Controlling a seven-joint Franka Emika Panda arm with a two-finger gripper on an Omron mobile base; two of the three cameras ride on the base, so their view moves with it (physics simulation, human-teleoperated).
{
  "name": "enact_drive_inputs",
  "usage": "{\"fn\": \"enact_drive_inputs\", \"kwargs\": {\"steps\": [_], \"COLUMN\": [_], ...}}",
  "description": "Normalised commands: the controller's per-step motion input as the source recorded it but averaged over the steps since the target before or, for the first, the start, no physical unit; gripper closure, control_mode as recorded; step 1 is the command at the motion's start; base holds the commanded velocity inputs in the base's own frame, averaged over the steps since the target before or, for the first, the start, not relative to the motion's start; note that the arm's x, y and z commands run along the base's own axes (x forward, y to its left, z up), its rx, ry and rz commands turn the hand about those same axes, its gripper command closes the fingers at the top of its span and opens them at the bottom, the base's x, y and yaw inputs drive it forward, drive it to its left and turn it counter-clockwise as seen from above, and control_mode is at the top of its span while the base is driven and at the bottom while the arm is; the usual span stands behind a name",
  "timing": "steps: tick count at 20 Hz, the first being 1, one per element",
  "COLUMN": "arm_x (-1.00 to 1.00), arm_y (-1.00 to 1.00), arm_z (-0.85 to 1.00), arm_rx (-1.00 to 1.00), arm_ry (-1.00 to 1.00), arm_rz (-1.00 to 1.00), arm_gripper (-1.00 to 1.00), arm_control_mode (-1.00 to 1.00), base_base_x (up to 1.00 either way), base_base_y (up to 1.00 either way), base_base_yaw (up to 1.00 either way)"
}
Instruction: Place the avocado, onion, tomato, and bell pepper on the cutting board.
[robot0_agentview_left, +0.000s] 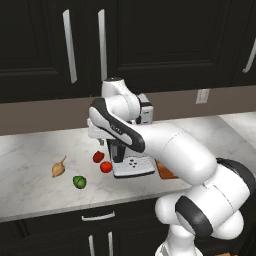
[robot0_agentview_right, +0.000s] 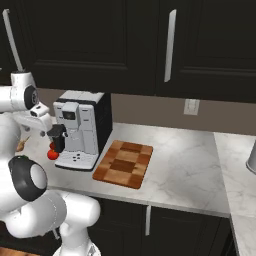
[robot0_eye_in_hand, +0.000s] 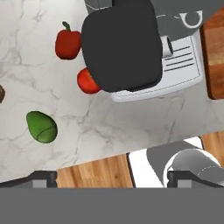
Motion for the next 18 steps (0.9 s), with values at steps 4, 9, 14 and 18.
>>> {"fn": "enact_drive_inputs", "kwargs": {"steps": [4, 9, 14, 18], "arm_x": [-0.25, -0.07, -0.01, 0.04], "arm_y": [0.14, 0.21, 0.2, 0.13], "arm_z": [-0.31, -0.45, -0.55, -0.41], "arm_rx": [0.02, 0.0, 0.02, 0.02], "arm_ry": [0.0, 0.0, 0.0, 0.0], "arm_rz": [0.11, 0.13, 0.09, 0.06], "arm_gripper": [-1.0, -1.0, -1.0, -1.0], "arm_control_mode": [-1.0, -1.0, -1.0, -1.0], "base_base_x": [0.0, 0.0, 0.0, 0.0], "base_base_y": [0.0, 0.0, 0.0, 0.0], "base_base_yaw": [0.0, 0.0, 0.0, 0.0]}}
